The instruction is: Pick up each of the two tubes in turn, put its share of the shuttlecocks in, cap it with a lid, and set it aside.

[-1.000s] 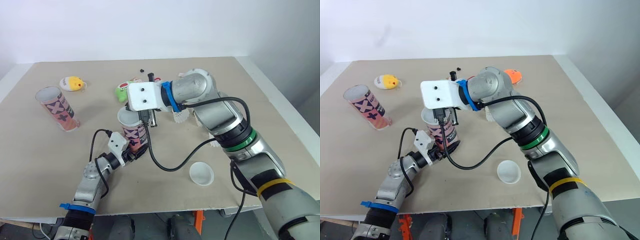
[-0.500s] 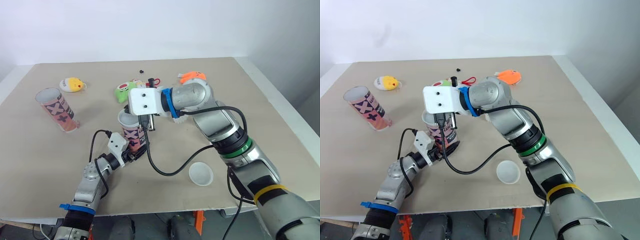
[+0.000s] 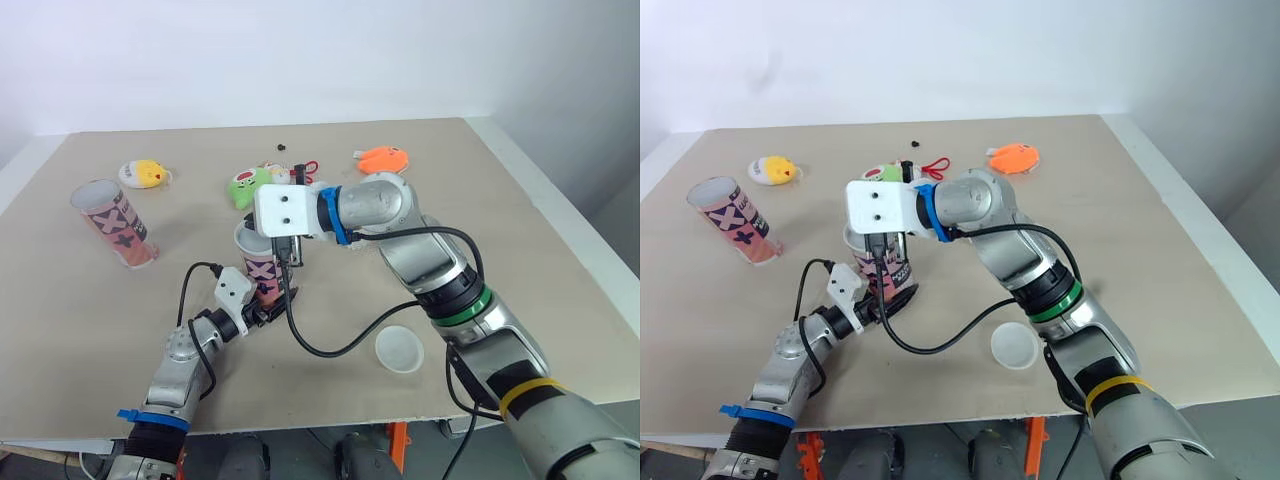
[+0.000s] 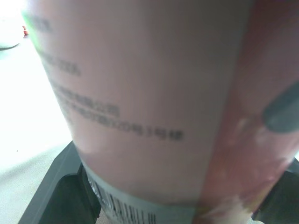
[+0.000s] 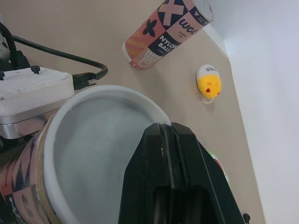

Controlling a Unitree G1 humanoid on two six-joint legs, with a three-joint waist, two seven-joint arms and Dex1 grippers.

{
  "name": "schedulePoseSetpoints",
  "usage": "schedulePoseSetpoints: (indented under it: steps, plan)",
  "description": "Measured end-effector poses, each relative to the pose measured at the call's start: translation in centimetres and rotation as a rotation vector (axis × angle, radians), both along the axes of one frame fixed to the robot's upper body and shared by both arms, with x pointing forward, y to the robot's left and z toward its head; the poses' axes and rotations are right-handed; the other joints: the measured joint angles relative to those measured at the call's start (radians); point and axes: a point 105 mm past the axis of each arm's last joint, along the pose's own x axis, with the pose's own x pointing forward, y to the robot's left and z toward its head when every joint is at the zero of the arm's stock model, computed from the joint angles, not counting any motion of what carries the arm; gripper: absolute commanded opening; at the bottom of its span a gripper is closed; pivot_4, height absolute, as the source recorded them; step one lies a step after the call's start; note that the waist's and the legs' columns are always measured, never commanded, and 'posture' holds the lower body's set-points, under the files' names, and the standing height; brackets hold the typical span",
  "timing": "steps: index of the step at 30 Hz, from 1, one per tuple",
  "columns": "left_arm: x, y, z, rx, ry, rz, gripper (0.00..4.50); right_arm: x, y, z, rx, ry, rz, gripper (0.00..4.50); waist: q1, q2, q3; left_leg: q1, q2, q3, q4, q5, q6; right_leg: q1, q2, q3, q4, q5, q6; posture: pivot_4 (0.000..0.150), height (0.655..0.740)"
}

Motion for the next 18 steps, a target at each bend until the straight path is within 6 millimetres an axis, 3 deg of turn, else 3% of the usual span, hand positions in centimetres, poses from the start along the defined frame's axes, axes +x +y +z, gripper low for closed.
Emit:
schedulePoseSetpoints:
  steps: [16,17,18]
  plan:
    - [-0.2,-0.15,-0.03,-0.004,0.0,-0.005,3.32,-0.28,-0.06,-0.02,0.012,0.043,0.022,0.07,0.0,-0.001,-0.005,-0.001,0.0,0.0,-0.003,0.0,0.0,0.0,0.0,0.0,-0.005,0.0,0.0,0.15,0.74]
    - [-0.23,-0.2,-0.01,-0.003,-0.001,-0.008,3.32,-0.25,-0.21,0.13,0.015,0.053,0.024,0.68,0.001,-0.001,-0.005,-0.002,0.0,-0.001,-0.003,0.0,0.0,0.0,0.0,0.0,-0.006,0.0,0.0,0.15,0.74]
    - [-0.27,-0.3,0.04,-0.003,-0.003,-0.013,3.32,-0.37,-0.35,0.42,0.016,0.074,0.035,0.97,0.002,-0.001,-0.005,-0.003,0.0,-0.001,-0.005,0.0,0.0,0.0,0.0,0.0,-0.008,0.0,0.001,0.15,0.74]
